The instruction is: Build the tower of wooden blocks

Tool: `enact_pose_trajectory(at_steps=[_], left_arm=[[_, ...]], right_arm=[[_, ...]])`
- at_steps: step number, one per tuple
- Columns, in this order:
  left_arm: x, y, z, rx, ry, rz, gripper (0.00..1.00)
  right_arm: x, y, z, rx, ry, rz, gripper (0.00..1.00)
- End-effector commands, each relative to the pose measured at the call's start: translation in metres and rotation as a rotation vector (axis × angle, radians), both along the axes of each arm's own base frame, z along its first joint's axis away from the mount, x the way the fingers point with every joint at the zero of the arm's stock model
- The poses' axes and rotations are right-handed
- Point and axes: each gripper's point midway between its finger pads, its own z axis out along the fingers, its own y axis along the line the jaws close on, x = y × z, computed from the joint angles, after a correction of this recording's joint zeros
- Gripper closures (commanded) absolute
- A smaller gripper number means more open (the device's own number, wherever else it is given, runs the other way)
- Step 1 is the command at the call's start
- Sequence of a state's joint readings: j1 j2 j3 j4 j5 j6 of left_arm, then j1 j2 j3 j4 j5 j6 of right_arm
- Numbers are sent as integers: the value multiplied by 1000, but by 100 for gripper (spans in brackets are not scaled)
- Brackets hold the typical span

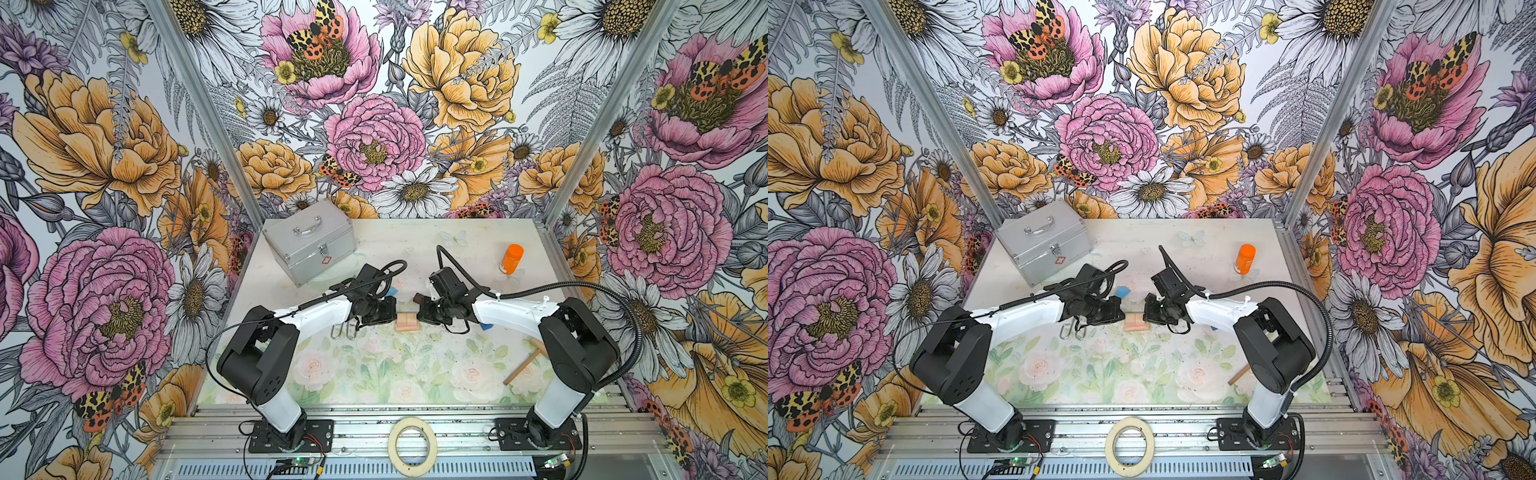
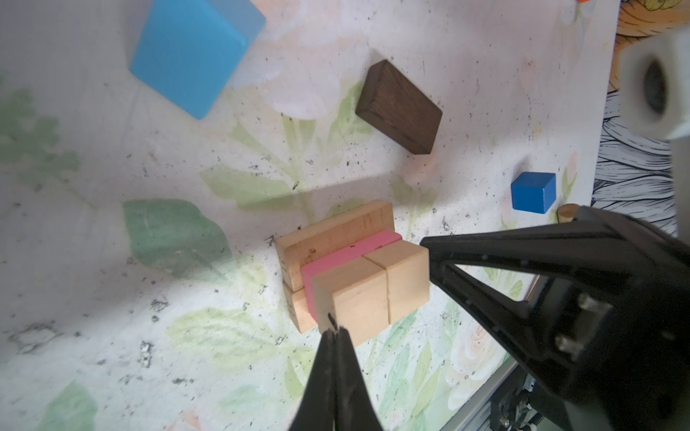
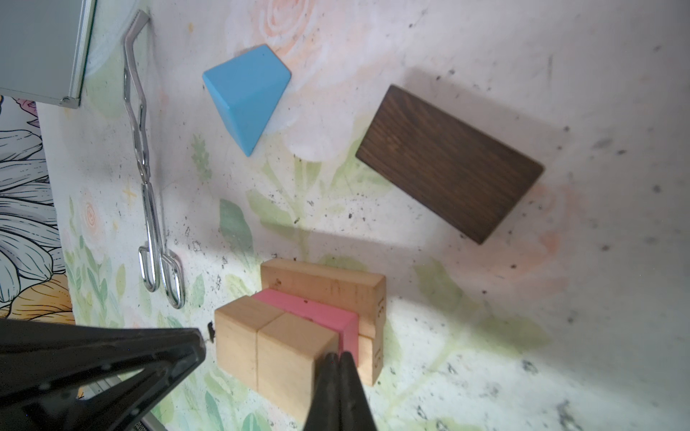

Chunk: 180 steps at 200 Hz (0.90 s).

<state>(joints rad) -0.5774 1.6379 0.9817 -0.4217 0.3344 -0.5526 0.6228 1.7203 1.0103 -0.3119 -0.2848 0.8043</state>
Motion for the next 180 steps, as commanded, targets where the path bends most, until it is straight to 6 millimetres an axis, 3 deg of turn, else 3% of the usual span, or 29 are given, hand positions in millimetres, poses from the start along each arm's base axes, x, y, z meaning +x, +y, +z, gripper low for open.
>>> enact_pose_trajectory(at_steps=[1, 75, 180], left_arm=[[0, 5, 5, -12, -3, 22, 100], [1, 7, -3, 2, 11, 28, 100], [-2, 0, -8, 4, 26, 9, 100]], right_arm=[[5, 0, 14, 15, -41, -16, 100], [10, -8, 17, 9, -55, -43, 100], [15, -2, 18, 16, -58, -31, 100]])
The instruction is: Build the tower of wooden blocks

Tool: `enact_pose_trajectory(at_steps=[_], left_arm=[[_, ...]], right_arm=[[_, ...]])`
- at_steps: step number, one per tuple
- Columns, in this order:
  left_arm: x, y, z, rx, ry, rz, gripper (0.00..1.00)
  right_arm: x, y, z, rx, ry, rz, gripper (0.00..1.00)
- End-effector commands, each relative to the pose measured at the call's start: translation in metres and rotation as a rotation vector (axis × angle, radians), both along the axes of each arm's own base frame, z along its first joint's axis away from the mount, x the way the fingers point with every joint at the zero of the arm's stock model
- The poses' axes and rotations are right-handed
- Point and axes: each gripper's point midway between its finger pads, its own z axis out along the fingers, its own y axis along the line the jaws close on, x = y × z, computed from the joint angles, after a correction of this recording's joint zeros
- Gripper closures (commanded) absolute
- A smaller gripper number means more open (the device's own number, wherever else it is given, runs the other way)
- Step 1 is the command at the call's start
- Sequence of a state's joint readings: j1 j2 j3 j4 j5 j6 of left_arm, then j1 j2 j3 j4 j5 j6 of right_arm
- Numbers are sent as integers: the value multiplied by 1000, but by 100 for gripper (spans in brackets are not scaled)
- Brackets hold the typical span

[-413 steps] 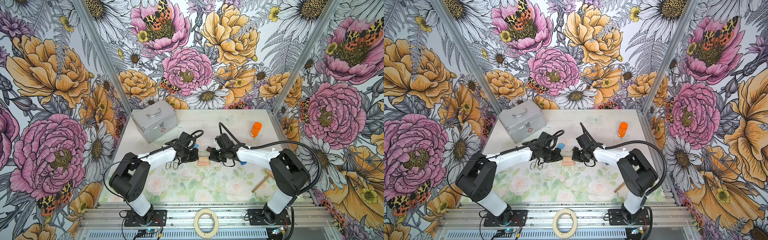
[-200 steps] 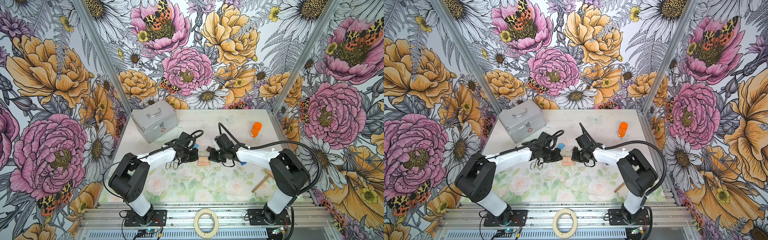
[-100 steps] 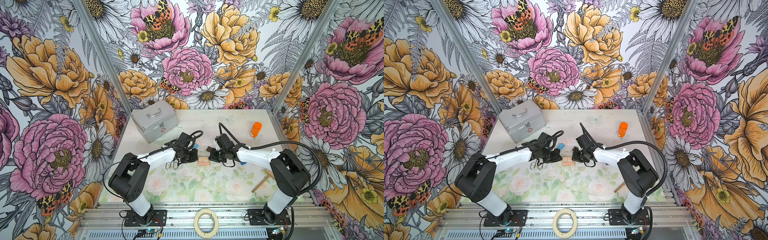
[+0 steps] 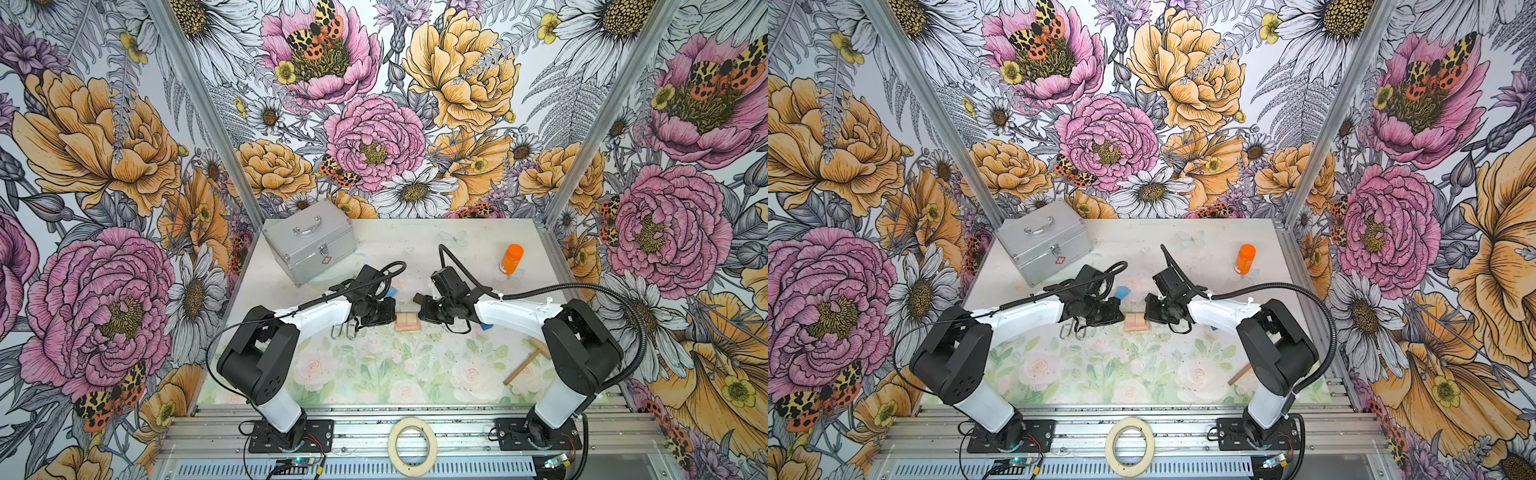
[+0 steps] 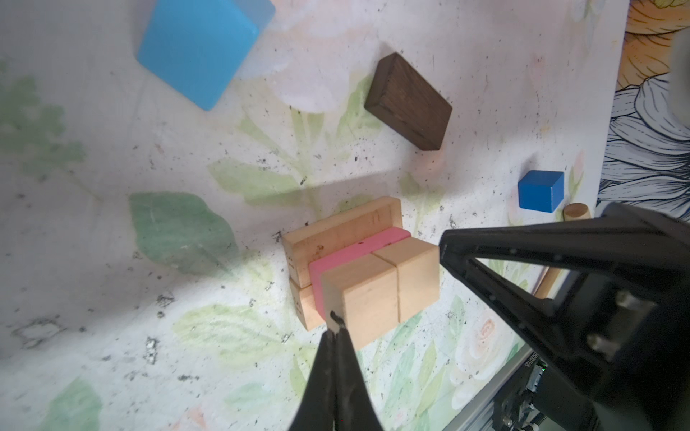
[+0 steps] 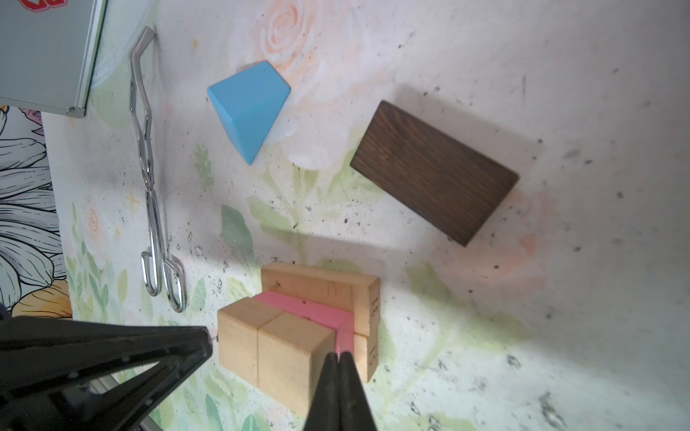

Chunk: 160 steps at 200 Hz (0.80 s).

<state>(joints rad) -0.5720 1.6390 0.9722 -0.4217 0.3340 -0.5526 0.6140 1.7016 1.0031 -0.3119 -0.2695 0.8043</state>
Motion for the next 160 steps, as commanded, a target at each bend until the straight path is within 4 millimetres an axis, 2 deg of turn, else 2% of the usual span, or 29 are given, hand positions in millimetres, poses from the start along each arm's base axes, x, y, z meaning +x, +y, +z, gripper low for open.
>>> enact_pose_trajectory(at_steps=[1, 160], left_arm=[[0, -4, -4, -3, 16, 3, 100], [-2, -12, -5, -10, 27, -22, 100]], right_arm=[[12, 3, 13, 19, -41, -14, 100], [16, 10, 13, 28, -38, -1, 100]])
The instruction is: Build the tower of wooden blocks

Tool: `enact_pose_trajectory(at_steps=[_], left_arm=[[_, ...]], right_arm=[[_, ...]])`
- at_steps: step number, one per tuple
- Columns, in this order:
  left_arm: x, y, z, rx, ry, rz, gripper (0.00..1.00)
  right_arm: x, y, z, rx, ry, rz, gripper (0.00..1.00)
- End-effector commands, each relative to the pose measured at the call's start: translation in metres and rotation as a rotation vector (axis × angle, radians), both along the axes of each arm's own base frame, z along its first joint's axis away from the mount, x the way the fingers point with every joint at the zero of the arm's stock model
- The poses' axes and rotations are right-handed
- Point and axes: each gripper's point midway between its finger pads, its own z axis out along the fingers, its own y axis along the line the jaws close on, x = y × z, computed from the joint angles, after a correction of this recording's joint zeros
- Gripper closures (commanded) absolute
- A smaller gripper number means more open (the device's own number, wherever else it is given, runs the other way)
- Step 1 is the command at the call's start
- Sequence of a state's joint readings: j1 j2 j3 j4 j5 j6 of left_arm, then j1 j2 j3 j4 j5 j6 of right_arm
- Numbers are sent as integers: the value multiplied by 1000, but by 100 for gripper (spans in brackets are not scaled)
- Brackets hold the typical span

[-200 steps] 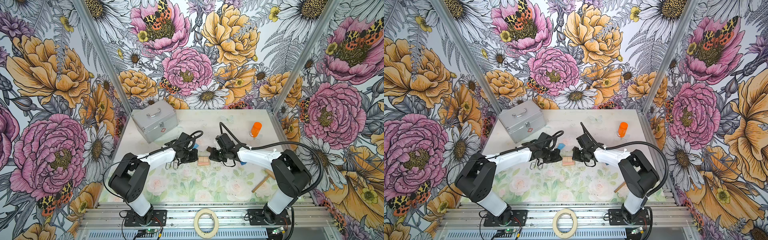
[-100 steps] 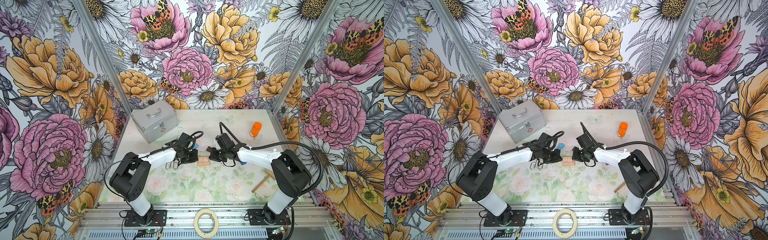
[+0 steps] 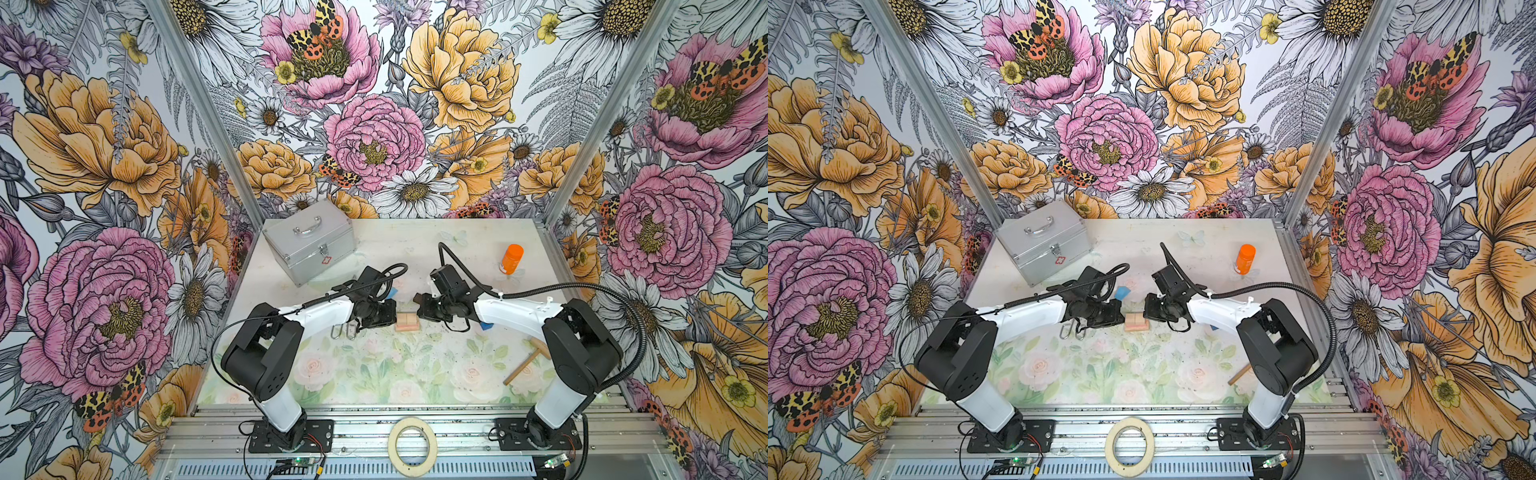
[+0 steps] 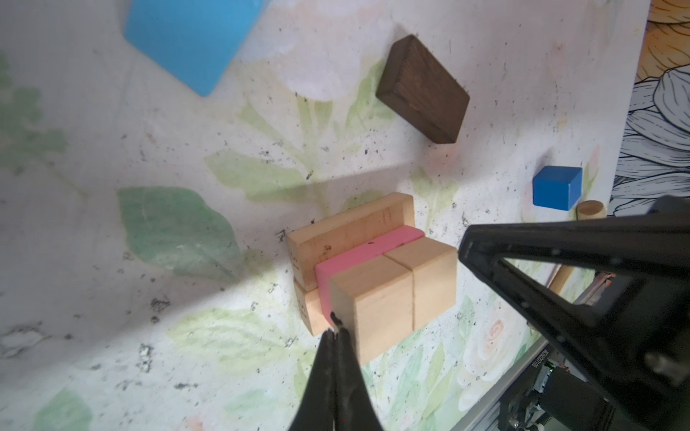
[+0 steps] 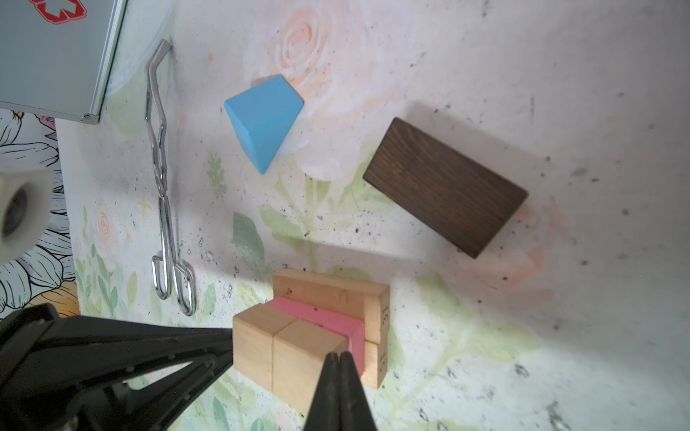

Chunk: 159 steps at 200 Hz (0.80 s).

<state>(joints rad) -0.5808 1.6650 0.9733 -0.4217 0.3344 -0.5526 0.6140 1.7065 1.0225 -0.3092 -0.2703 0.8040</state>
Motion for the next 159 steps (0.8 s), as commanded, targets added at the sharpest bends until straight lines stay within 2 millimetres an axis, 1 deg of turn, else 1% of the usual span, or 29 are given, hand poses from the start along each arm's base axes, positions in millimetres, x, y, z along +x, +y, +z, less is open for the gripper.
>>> enact_pose_trajectory(at_steps=[1, 119, 159], left_arm=[[1, -10, 4, -23, 5, -12, 100], [-1, -12, 3, -22, 8, -19, 100], [0, -8, 3, -19, 6, -7, 100]], right_arm=[[11, 6, 8, 18, -23, -2, 100], [11, 5, 6, 13, -22, -2, 100], [10, 5, 6, 15, -21, -3, 100]])
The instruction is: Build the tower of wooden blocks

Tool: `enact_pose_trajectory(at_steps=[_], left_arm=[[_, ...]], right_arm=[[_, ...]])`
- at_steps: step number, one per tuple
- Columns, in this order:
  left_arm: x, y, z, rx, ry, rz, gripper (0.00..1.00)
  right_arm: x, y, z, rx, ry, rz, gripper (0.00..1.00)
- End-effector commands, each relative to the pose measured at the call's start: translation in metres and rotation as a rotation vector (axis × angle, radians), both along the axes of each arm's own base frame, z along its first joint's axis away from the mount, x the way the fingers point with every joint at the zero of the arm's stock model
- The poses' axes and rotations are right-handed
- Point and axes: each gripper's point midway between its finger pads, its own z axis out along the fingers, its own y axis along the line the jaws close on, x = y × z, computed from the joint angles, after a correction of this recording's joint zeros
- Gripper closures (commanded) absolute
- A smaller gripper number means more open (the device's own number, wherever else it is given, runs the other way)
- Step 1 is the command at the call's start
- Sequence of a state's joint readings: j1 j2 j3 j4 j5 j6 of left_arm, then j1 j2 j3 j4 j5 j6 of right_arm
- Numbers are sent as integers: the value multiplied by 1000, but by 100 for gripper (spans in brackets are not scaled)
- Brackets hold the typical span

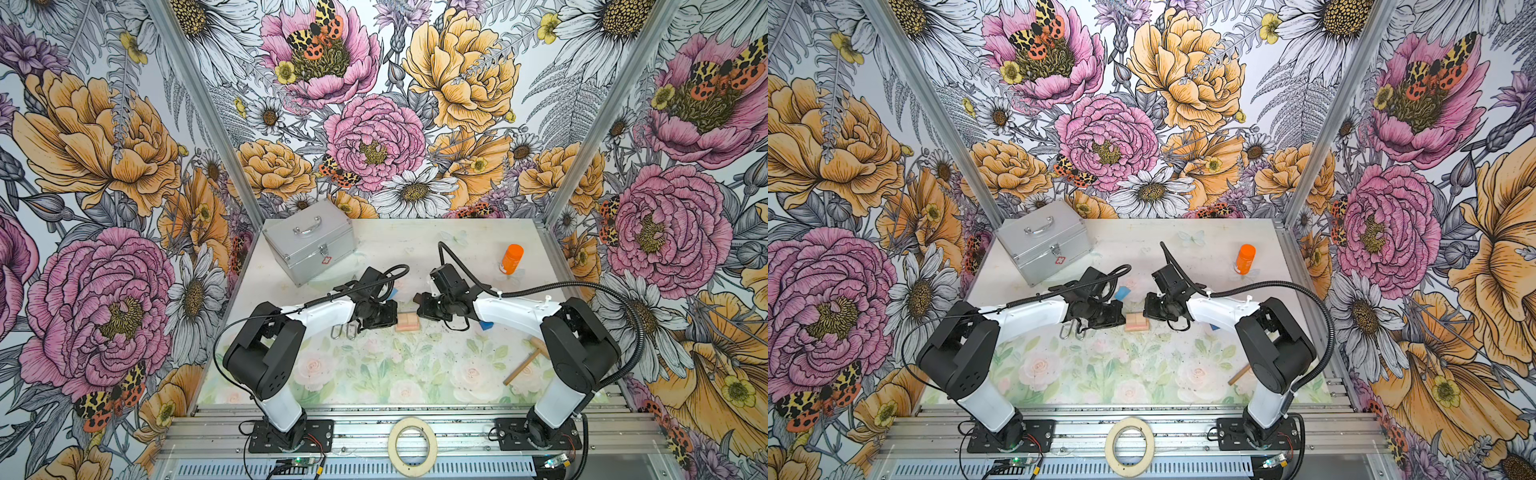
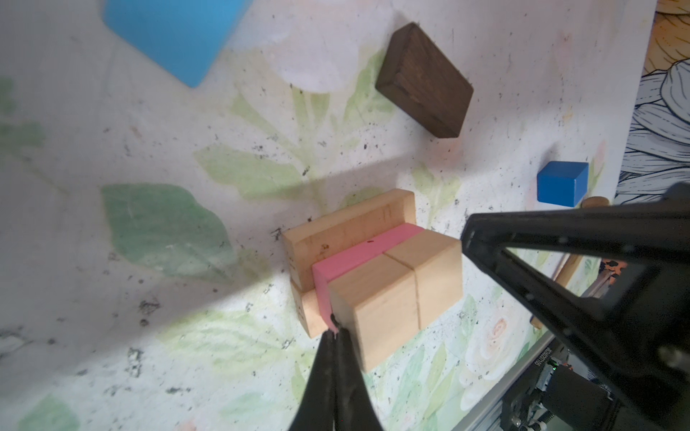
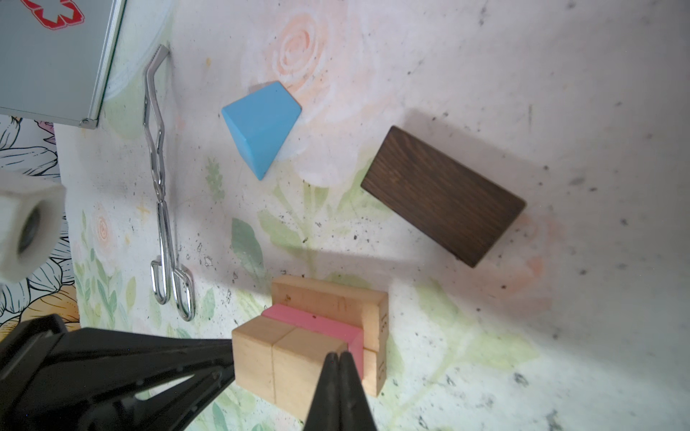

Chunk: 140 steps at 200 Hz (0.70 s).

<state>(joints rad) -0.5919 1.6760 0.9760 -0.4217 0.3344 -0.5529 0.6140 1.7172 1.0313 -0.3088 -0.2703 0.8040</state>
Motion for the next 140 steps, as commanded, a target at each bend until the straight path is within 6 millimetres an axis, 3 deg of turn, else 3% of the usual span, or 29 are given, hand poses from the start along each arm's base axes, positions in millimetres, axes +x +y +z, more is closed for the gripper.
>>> enact_pose_trajectory(at_steps=[1, 140], left_arm=[[3, -5, 6, -23, -1, 4, 100], [13, 5, 12, -12, -29, 42, 100]], right_arm=[[8, 3, 7, 15, -21, -3, 100], [0, -2, 7, 13, -13, -18, 100]])
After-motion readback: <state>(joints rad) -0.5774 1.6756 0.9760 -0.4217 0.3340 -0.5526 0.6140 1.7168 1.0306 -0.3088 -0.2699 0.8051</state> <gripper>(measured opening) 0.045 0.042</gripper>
